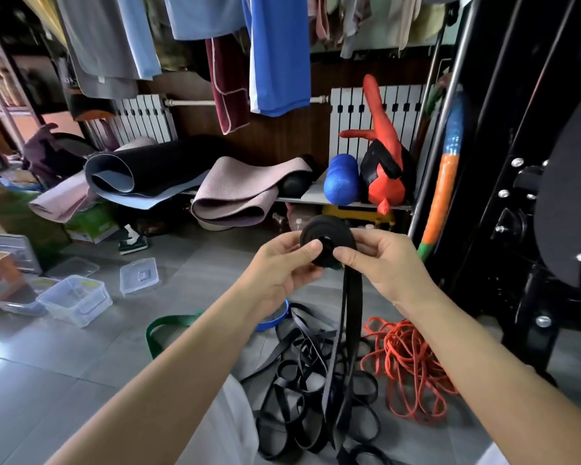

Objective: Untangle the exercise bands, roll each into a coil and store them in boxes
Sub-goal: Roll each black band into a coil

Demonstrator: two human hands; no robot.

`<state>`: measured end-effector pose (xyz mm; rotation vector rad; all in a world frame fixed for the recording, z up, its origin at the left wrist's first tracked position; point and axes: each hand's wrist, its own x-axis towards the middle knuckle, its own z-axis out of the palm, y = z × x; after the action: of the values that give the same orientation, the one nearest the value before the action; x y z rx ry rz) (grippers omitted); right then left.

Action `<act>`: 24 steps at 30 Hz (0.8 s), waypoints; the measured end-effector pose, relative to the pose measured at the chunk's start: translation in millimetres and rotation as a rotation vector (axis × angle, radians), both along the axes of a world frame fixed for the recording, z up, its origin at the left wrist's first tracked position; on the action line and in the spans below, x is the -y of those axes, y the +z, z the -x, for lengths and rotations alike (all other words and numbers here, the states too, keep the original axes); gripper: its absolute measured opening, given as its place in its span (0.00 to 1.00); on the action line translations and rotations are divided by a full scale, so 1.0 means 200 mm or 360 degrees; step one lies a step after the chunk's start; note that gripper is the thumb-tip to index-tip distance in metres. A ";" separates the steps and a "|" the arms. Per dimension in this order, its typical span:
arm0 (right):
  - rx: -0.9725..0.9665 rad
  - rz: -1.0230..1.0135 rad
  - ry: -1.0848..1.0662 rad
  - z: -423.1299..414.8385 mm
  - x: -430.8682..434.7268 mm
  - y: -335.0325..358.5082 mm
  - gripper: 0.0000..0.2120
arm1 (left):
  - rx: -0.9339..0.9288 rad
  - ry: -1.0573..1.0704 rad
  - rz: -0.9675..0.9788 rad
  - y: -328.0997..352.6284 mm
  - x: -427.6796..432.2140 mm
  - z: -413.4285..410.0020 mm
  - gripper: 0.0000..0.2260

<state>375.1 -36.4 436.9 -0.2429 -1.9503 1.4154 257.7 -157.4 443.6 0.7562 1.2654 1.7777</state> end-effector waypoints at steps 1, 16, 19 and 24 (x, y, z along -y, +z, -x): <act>0.0060 -0.0053 -0.0011 -0.01 0.00 -0.01 0.16 | -0.0167 0.0015 0.0095 -0.01 0.01 0.00 0.05; 0.0254 -0.0074 -0.0072 -0.11 0.03 -0.23 0.14 | -0.0619 0.0086 0.0325 -0.09 0.08 0.03 0.09; 0.0150 0.0092 0.0023 -0.10 0.07 -0.28 0.19 | -0.0206 0.0094 0.0205 -0.18 0.09 0.01 0.09; 0.0229 -0.0007 -0.0005 -0.09 0.06 -0.27 0.16 | -0.0200 0.0051 0.0302 -0.23 0.10 -0.01 0.10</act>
<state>392.7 -48.3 382.9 -0.3544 -2.0671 1.4255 259.1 -177.5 398.3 0.7520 1.5134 1.6277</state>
